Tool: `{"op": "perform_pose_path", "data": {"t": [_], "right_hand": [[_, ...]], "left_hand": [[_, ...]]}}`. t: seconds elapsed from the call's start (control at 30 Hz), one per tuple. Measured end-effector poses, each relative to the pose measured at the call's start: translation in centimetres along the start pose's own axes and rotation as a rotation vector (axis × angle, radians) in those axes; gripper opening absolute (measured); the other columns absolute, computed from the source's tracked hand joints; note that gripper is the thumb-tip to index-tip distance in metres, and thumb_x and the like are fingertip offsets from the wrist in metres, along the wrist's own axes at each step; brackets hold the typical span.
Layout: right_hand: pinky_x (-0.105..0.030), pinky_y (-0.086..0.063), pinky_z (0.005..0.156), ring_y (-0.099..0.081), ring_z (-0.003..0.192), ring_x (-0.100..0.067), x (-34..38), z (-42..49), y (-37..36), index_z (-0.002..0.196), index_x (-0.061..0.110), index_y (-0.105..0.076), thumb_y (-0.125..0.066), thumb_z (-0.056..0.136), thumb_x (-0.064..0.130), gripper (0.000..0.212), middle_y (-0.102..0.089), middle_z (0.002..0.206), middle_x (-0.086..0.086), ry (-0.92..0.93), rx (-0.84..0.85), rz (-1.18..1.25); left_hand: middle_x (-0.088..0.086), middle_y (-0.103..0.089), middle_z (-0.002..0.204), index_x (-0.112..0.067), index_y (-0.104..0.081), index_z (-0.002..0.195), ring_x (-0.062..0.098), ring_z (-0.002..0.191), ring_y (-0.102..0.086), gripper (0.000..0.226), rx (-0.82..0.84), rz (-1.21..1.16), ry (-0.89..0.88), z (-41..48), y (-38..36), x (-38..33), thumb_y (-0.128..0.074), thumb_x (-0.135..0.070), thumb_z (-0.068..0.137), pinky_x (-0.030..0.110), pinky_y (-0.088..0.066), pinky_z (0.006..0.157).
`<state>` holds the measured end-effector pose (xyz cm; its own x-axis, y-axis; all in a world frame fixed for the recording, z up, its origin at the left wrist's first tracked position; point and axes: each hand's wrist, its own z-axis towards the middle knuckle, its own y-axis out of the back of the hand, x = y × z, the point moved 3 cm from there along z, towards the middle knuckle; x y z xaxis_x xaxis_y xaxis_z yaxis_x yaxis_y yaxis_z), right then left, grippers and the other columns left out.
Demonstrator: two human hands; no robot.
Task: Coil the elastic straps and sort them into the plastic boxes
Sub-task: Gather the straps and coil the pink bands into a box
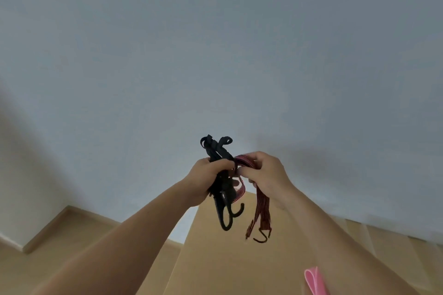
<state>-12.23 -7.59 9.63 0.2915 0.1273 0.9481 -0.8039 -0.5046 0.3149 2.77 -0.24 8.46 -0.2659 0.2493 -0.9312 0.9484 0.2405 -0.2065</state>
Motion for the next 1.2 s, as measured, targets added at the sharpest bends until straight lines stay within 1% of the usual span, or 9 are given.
{"op": "perform_pose_path", "data": {"t": [0.13,0.3,0.4,0.5,0.77,0.87,0.93,1.07,1.2], "right_hand": [[-0.021,-0.048,0.055,-0.059,0.057,-0.01,3.8,-1.6,-0.4,0.103,0.041,-0.066,-0.074,0.076,0.019,0.035,-0.073,0.076,0.002,0.081,0.09,0.016],[-0.027,-0.046,0.053,-0.054,0.053,-0.014,5.6,-3.8,-1.0,0.1,0.019,-0.063,-0.066,0.084,0.017,0.016,-0.065,0.064,0.002,0.04,0.172,-0.033],[-0.025,-0.037,0.052,-0.042,0.049,-0.013,6.7,-4.9,-0.6,0.092,0.012,-0.061,-0.064,0.09,0.023,0.012,-0.052,0.056,0.008,0.031,0.111,-0.074],[-0.027,-0.034,0.052,-0.038,0.049,-0.013,7.9,-6.0,0.3,0.095,0.002,-0.058,-0.061,0.092,0.023,0.021,-0.05,0.059,0.005,0.029,0.039,-0.044],[-0.026,-0.035,0.047,-0.041,0.047,-0.015,9.9,-10.5,3.3,0.097,0.001,-0.058,-0.063,0.085,0.016,0.02,-0.052,0.061,0.001,0.039,-0.072,0.124],[-0.027,-0.038,0.049,-0.045,0.049,-0.014,10.0,-12.7,5.9,0.102,0.005,-0.06,-0.067,0.082,0.013,0.023,-0.057,0.068,-0.002,0.061,-0.248,0.22],[-0.029,-0.039,0.052,-0.045,0.049,-0.014,9.9,-14.1,8.0,0.109,0.008,-0.058,-0.066,0.082,0.006,0.028,-0.056,0.064,-0.002,0.069,-0.396,0.316],[-0.028,-0.042,0.052,-0.048,0.049,-0.012,9.3,-17.7,11.1,0.106,0.01,-0.061,-0.06,0.077,0.002,0.03,-0.056,0.064,-0.001,0.092,-0.531,0.47],[-0.03,-0.054,0.058,-0.066,0.066,-0.017,8.1,-22.2,14.8,0.098,0.009,-0.066,-0.055,0.076,-0.003,0.027,-0.069,0.076,-0.003,0.093,-0.586,0.651]], "left_hand": [[0.013,-0.072,0.093,0.001,-0.068,0.102,0.026,0.088,-0.071,0.019,0.005,-0.1,-0.125,-1.8,0.0,-3.8,-0.066,-0.015,0.091,0.04,-0.059,0.074],[0.018,-0.075,0.099,0.006,-0.067,0.105,0.033,0.092,-0.074,0.027,-0.07,-0.118,-0.159,-3.5,0.2,-6.0,-0.073,-0.011,0.085,0.035,-0.058,0.068],[0.007,-0.073,0.073,-0.002,-0.067,0.083,0.026,0.067,-0.071,0.013,-0.128,0.246,-0.169,-4.4,0.9,-6.4,-0.075,-0.011,0.077,0.03,-0.054,0.058],[-0.003,-0.055,0.055,-0.012,-0.055,0.066,0.014,0.053,-0.053,0.015,-0.163,0.482,-0.283,-5.2,1.6,-7.3,-0.069,-0.012,0.07,0.028,-0.044,0.055],[0.005,-0.064,0.074,-0.017,-0.068,0.074,0.019,0.07,-0.061,0.003,0.4,0.307,-0.391,-7.7,-4.4,-6.0,-0.068,-0.014,0.076,0.029,-0.05,0.066],[0.018,-0.073,0.097,-0.004,-0.071,0.101,0.033,0.092,-0.072,0.024,0.43,0.216,-0.385,-8.2,-8.0,-5.3,-0.067,-0.01,0.078,0.036,-0.058,0.079],[0.014,-0.074,0.099,-0.002,-0.068,0.107,0.032,0.091,-0.073,0.029,0.465,0.227,-0.374,-8.8,-10.7,-4.6,-0.067,-0.007,0.078,0.032,-0.057,0.076],[0.006,-0.066,0.078,-0.003,-0.066,0.09,0.021,0.073,-0.064,0.012,0.541,0.268,-0.41,-10.8,-16.9,-3.3,-0.065,-0.004,0.078,0.031,-0.051,0.071],[0.014,-0.055,0.078,0.01,-0.054,0.09,0.025,0.075,-0.055,0.027,0.64,0.27,-0.41,-13.2,-23.4,-2.0,-0.066,-0.009,0.075,0.037,-0.046,0.072]]}}
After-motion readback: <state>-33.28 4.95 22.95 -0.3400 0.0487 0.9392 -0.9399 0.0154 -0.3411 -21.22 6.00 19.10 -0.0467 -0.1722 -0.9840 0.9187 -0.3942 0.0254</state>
